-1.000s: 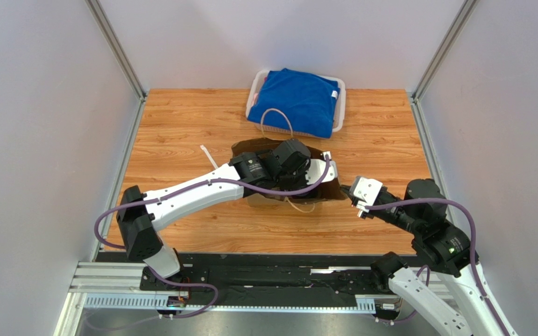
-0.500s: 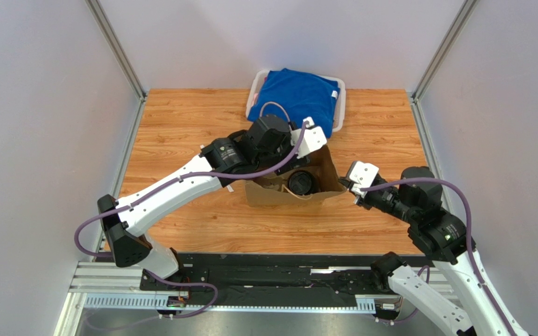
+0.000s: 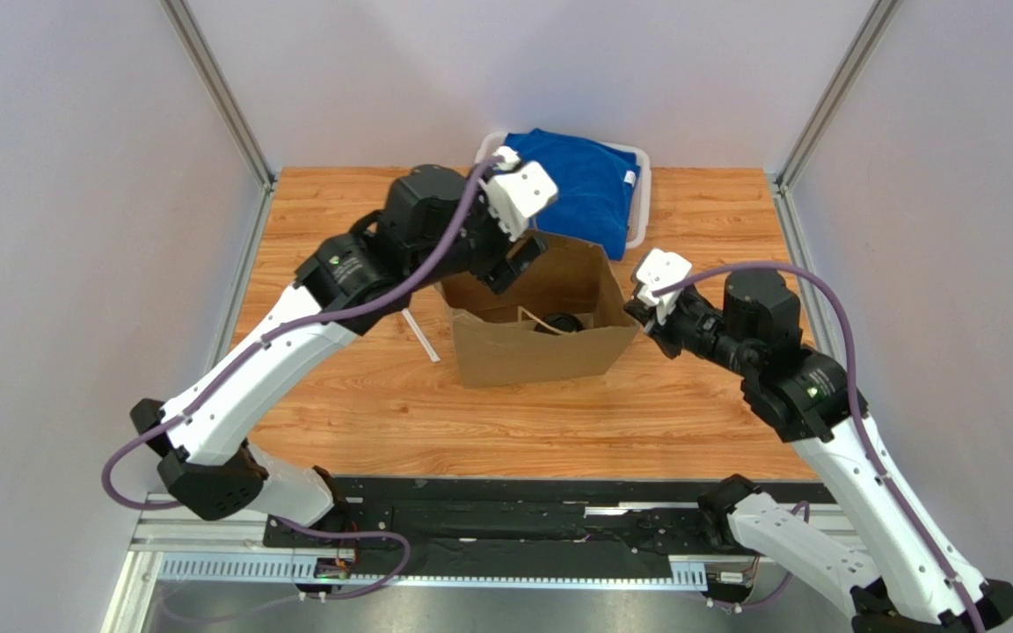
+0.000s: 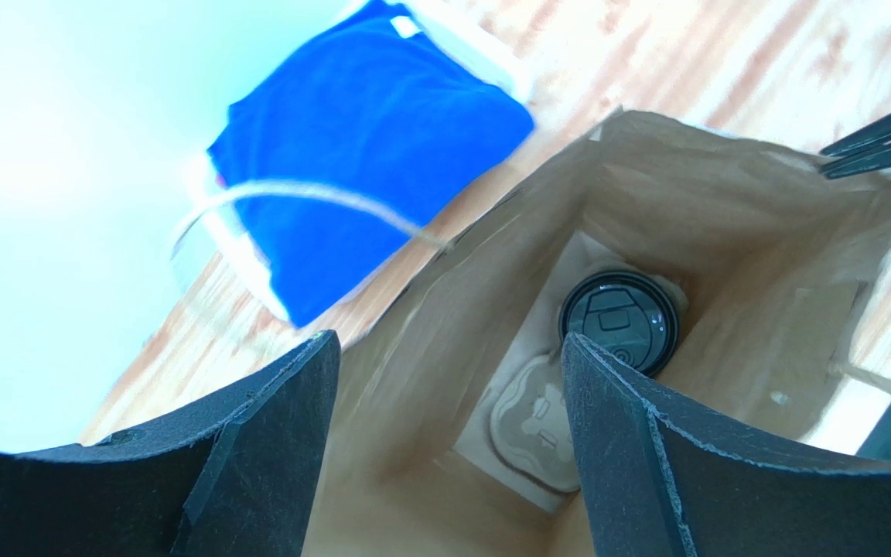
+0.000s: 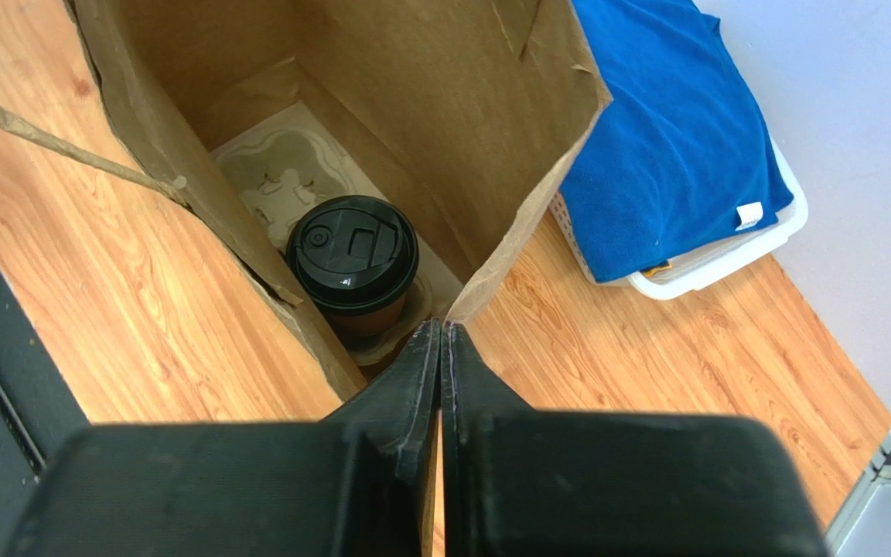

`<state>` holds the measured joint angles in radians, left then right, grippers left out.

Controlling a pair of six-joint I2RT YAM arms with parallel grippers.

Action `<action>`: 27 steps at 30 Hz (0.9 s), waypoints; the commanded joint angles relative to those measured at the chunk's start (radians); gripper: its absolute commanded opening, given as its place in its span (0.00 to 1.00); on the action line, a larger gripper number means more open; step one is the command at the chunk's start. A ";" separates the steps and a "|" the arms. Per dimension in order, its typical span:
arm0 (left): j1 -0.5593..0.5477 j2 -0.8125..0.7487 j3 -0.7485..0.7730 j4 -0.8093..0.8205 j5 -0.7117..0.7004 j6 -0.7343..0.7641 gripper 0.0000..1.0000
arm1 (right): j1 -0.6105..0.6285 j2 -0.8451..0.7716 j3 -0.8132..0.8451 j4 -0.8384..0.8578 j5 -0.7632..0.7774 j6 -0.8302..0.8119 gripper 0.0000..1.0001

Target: Pack the takeout coffee

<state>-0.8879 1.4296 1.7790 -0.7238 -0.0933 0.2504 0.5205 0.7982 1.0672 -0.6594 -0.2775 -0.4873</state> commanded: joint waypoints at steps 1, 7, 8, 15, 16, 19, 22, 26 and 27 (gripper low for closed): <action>0.096 -0.104 0.045 -0.022 0.049 -0.124 0.79 | 0.004 0.056 0.071 0.061 0.040 0.052 0.06; 0.377 -0.164 0.014 -0.077 0.087 -0.285 0.80 | 0.004 0.117 0.120 0.060 0.099 0.098 0.23; 0.420 -0.164 0.008 -0.106 0.105 -0.310 0.80 | 0.004 0.127 0.138 0.058 0.106 0.102 0.27; 0.835 -0.097 -0.116 -0.250 0.245 -0.480 0.83 | 0.004 0.174 0.198 0.067 0.138 0.124 0.54; 0.862 -0.083 -0.154 -0.264 0.259 -0.499 0.84 | 0.003 0.176 0.204 0.069 0.146 0.128 0.56; 0.914 -0.034 -0.263 -0.270 0.259 -0.545 0.88 | 0.003 0.191 0.237 0.072 0.164 0.139 0.66; 0.925 0.018 -0.358 -0.237 0.291 -0.595 0.92 | 0.004 0.200 0.279 0.075 0.193 0.138 0.80; 0.919 0.097 -0.417 -0.137 0.304 -0.660 0.93 | 0.004 0.205 0.322 0.080 0.242 0.110 0.86; 0.908 0.154 -0.414 -0.129 0.287 -0.671 0.93 | 0.003 0.203 0.332 0.076 0.253 0.102 0.86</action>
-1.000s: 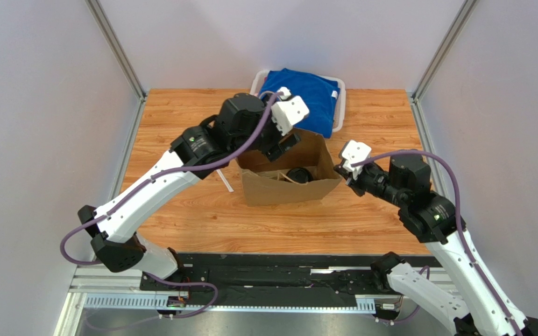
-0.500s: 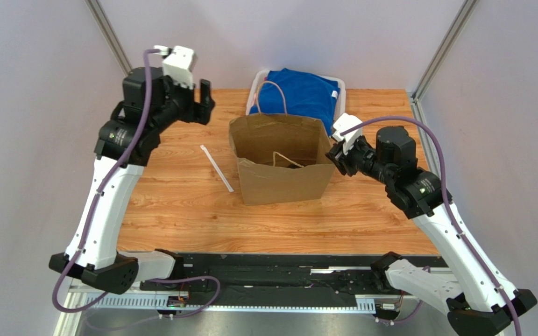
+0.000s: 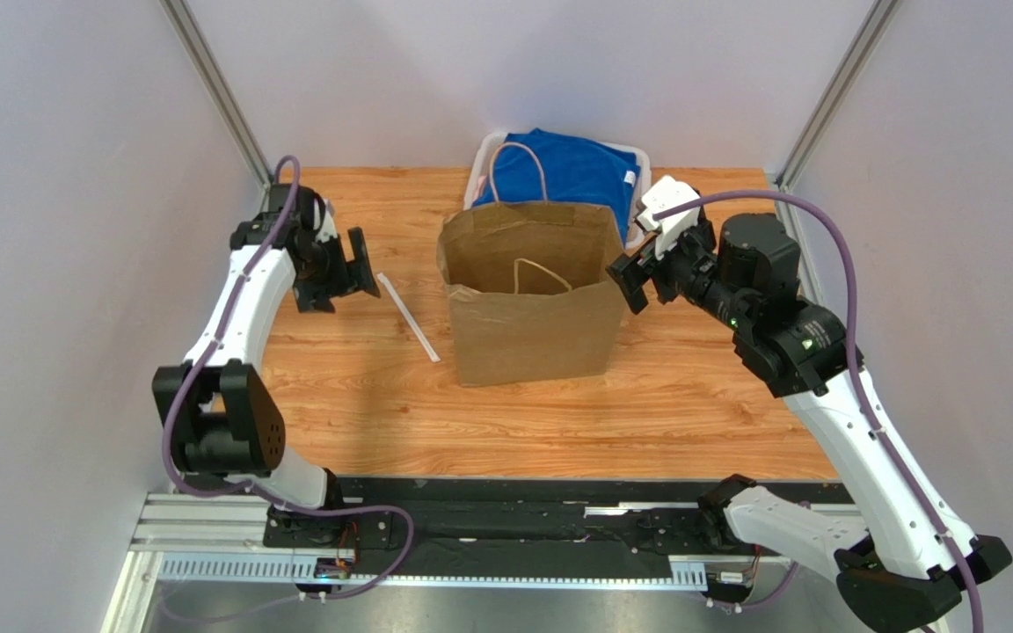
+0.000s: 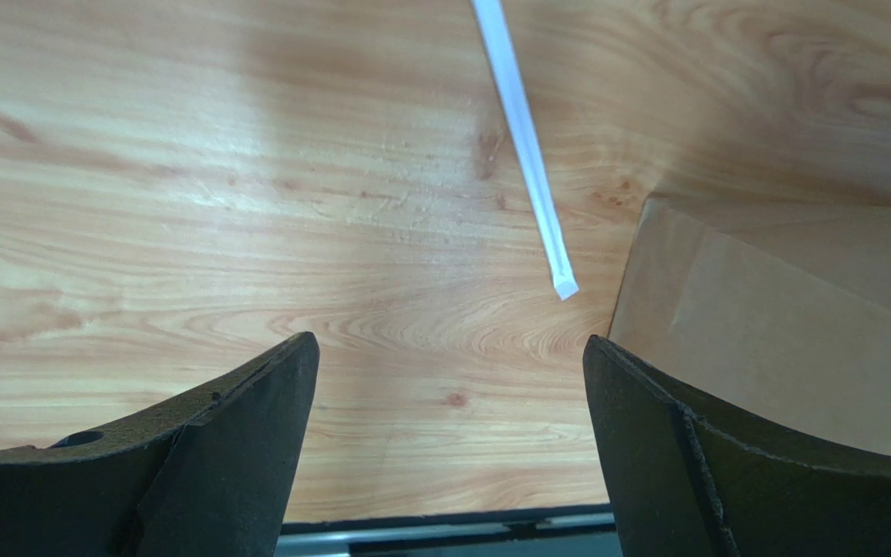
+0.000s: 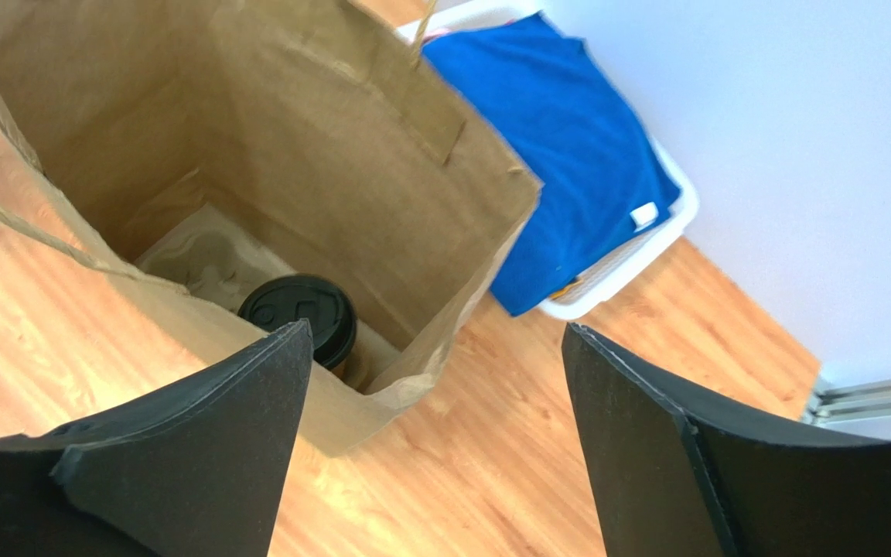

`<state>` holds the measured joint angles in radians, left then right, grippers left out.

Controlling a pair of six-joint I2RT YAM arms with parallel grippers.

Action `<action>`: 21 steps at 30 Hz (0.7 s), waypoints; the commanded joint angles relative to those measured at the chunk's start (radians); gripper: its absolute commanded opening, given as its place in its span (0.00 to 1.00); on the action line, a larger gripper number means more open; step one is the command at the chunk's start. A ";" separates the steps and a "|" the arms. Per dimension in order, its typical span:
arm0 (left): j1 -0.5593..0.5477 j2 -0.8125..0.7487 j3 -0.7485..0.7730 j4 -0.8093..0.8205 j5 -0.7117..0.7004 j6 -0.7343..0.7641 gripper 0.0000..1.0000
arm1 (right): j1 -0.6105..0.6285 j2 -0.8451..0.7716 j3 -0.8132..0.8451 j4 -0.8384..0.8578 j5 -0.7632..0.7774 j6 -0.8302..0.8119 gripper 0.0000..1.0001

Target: Pack the takeout coffee

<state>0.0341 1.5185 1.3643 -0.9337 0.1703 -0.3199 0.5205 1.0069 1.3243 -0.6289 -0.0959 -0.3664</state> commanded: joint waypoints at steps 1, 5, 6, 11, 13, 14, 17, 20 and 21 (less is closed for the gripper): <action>-0.023 0.098 0.027 0.081 -0.012 -0.113 0.93 | 0.004 -0.007 0.084 0.041 0.090 -0.022 0.86; -0.082 0.221 0.081 0.102 -0.067 -0.137 0.90 | 0.003 -0.019 0.102 0.029 0.140 -0.025 0.89; -0.091 0.267 0.091 0.107 -0.086 -0.143 0.90 | 0.004 -0.021 0.105 0.026 0.148 -0.025 0.89; -0.168 0.400 0.200 0.101 -0.150 -0.160 0.81 | -0.002 -0.022 0.113 0.020 0.193 -0.074 0.91; -0.187 0.459 0.248 0.092 -0.167 -0.160 0.78 | -0.005 -0.018 0.119 0.021 0.200 -0.086 0.91; -0.201 0.476 0.260 0.088 -0.198 -0.162 0.77 | -0.008 -0.017 0.122 0.021 0.200 -0.092 0.91; -0.226 0.540 0.300 0.058 -0.250 -0.160 0.72 | -0.014 -0.014 0.124 0.021 0.200 -0.103 0.91; -0.230 0.574 0.305 0.053 -0.279 -0.165 0.69 | -0.017 -0.016 0.121 0.023 0.202 -0.115 0.92; -0.230 0.588 0.300 0.052 -0.294 -0.166 0.68 | -0.017 -0.021 0.116 0.027 0.205 -0.118 0.92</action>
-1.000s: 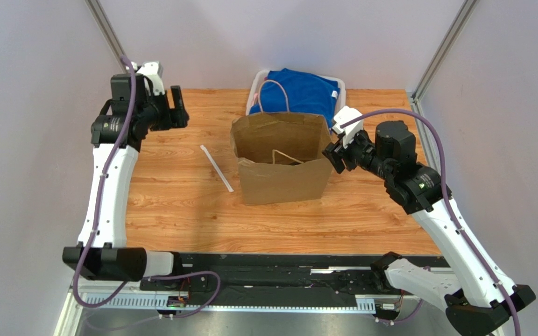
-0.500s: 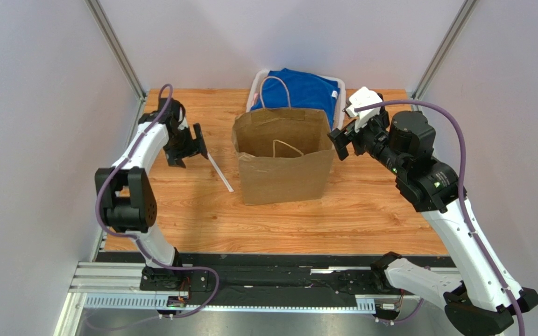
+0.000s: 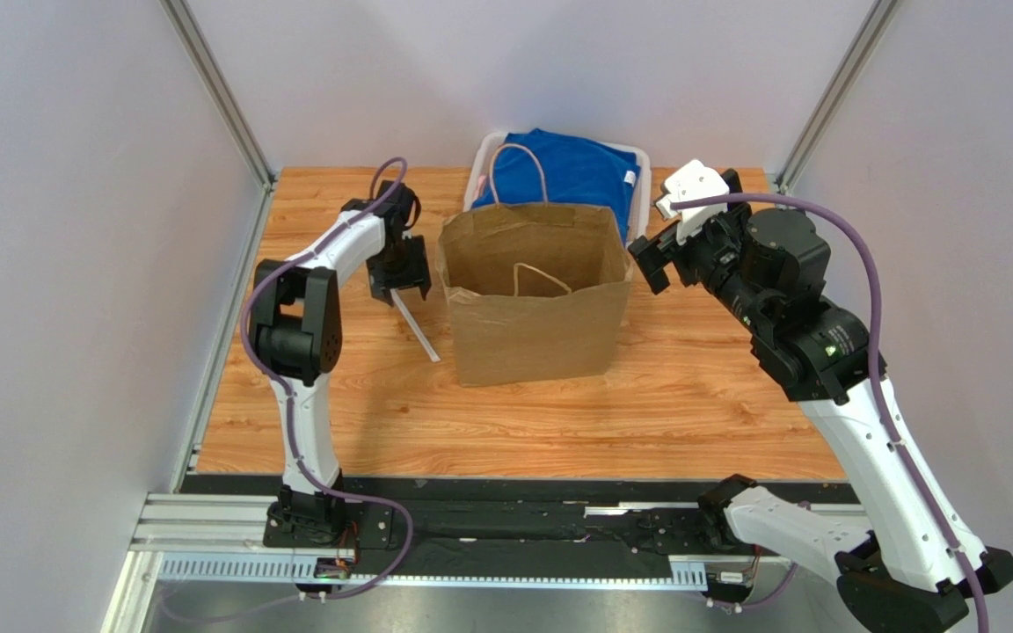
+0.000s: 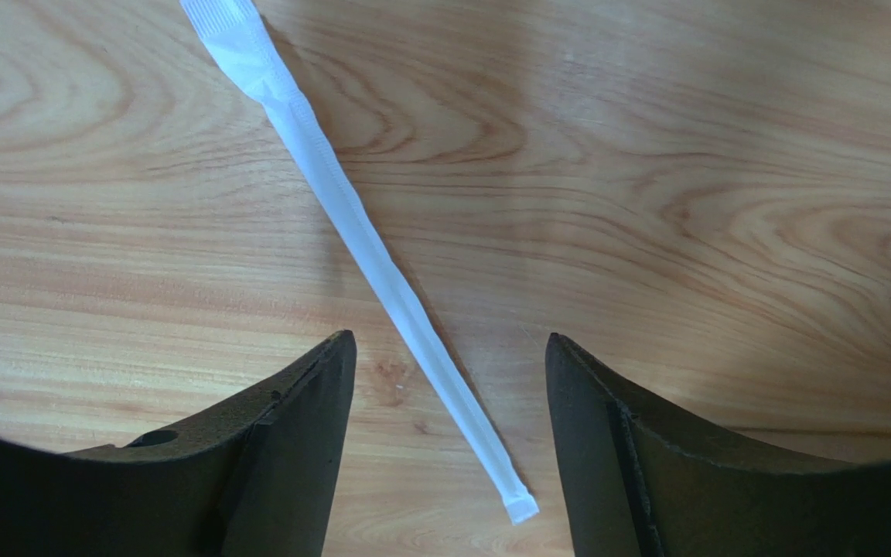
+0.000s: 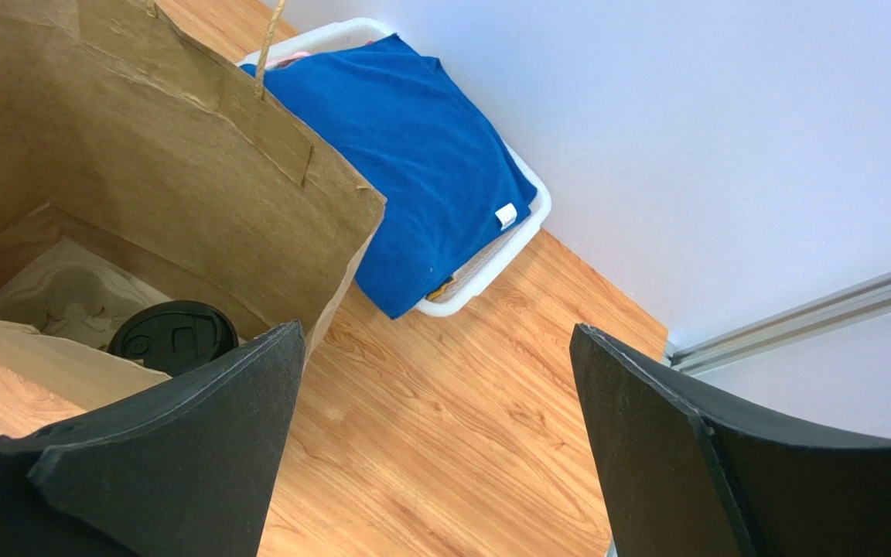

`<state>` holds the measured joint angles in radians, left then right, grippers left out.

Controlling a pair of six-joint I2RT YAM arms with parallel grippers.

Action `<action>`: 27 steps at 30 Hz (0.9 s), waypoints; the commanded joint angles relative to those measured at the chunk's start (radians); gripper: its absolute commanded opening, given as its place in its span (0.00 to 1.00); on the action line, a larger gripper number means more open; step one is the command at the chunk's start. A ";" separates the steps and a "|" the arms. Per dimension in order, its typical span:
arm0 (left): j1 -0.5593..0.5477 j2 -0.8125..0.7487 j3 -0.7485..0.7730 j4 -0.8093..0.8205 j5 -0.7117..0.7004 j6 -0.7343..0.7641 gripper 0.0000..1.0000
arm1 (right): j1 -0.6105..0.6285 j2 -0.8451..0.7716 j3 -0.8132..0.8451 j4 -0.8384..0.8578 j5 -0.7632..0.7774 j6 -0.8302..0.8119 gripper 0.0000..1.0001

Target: Pack the takeout coffee

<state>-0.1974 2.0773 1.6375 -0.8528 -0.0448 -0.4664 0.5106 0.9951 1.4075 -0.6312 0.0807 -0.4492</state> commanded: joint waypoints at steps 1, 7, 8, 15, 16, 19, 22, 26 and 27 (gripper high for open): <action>0.001 0.036 0.027 -0.028 -0.082 -0.017 0.67 | -0.007 -0.009 0.027 0.031 0.027 -0.037 0.92; 0.003 0.049 -0.011 -0.008 -0.075 -0.015 0.50 | -0.006 -0.026 0.001 0.033 0.022 -0.042 0.92; 0.004 0.046 -0.011 -0.014 -0.078 -0.011 0.47 | -0.006 -0.029 -0.001 0.030 0.022 -0.042 0.92; 0.068 0.001 -0.082 -0.003 -0.067 0.028 0.05 | -0.006 -0.053 -0.019 0.028 0.021 -0.052 0.92; 0.079 -0.005 -0.088 0.001 -0.067 0.031 0.03 | -0.007 -0.055 -0.021 0.030 0.019 -0.052 0.92; 0.119 -0.060 -0.108 0.009 -0.037 0.048 0.00 | -0.006 -0.064 -0.022 0.028 0.013 -0.051 0.92; 0.125 -0.179 -0.126 0.027 -0.009 0.069 0.00 | -0.007 -0.070 -0.024 0.028 -0.002 -0.045 0.92; 0.125 -0.434 -0.139 0.110 0.017 0.109 0.00 | -0.007 -0.075 -0.028 0.034 -0.015 -0.039 0.92; 0.124 -0.472 -0.111 0.130 0.038 0.159 0.00 | -0.007 -0.079 -0.030 0.039 -0.018 -0.037 0.92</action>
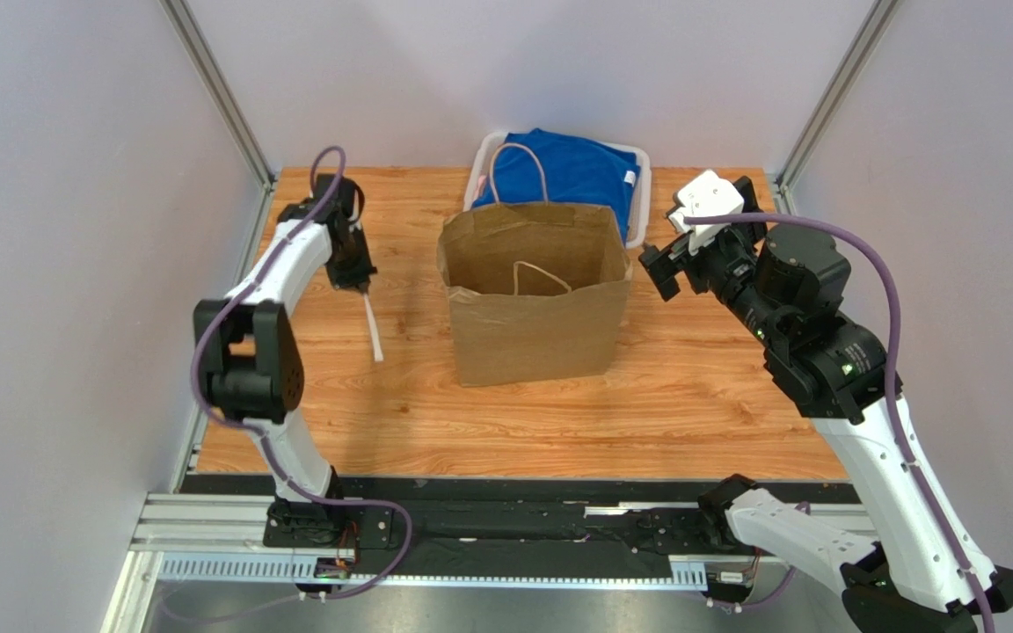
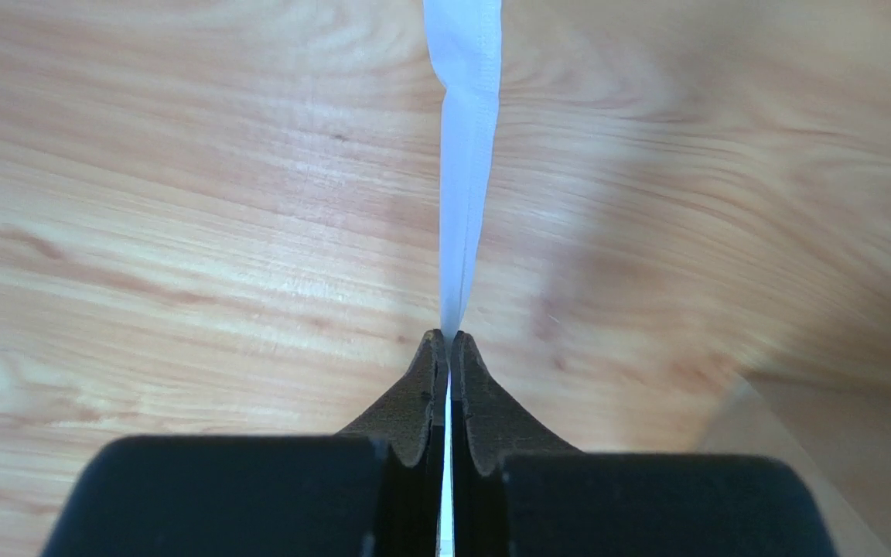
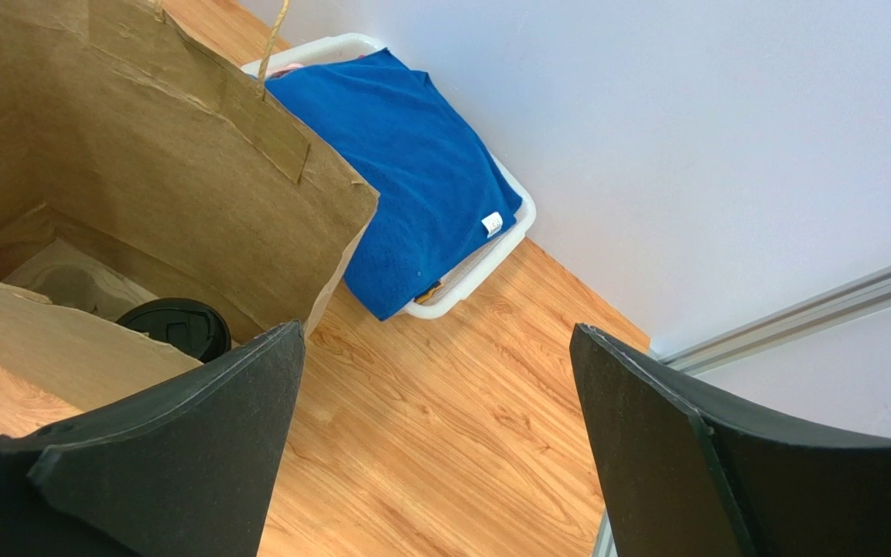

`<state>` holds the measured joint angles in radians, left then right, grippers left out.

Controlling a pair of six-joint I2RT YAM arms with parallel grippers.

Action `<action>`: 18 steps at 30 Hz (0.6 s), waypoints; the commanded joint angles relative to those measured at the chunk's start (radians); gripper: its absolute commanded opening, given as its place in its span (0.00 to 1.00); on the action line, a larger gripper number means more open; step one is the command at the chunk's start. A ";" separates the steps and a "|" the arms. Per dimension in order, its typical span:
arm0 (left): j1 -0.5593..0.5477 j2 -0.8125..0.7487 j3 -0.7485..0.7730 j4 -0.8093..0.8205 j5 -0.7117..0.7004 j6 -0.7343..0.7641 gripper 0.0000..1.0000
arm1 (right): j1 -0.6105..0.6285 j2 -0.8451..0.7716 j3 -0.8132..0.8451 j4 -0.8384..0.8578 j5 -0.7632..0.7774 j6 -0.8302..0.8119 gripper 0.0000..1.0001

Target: Pack the takeout coffee

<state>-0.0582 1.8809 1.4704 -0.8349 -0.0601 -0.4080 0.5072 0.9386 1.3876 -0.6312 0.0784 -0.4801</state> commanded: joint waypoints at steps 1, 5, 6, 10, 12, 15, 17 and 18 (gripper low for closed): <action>-0.015 -0.313 0.074 0.162 0.081 0.133 0.00 | -0.004 -0.023 -0.012 0.039 -0.019 -0.005 0.92; -0.015 -0.500 0.163 0.389 0.270 0.290 0.00 | -0.004 -0.026 -0.015 0.054 -0.023 -0.002 0.92; -0.015 -0.522 0.180 0.502 0.457 0.366 0.00 | -0.004 -0.026 -0.018 0.054 -0.025 -0.002 0.92; -0.122 -0.542 0.278 0.602 0.715 0.492 0.00 | -0.004 -0.035 -0.028 0.071 -0.035 0.012 0.92; -0.169 -0.520 0.353 0.586 0.791 0.514 0.00 | -0.003 -0.037 -0.036 0.080 -0.046 0.018 0.92; -0.297 -0.485 0.396 0.562 0.853 0.567 0.00 | -0.004 -0.041 -0.041 0.091 -0.051 0.031 0.92; -0.398 -0.471 0.381 0.527 0.867 0.685 0.00 | -0.004 -0.044 -0.039 0.096 -0.052 0.038 0.92; -0.426 -0.470 0.370 0.493 0.865 0.722 0.00 | -0.004 -0.044 -0.038 0.096 -0.052 0.040 0.92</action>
<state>-0.3679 1.3491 1.8675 -0.2615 0.6800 0.1024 0.5072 0.9142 1.3479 -0.6006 0.0414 -0.4664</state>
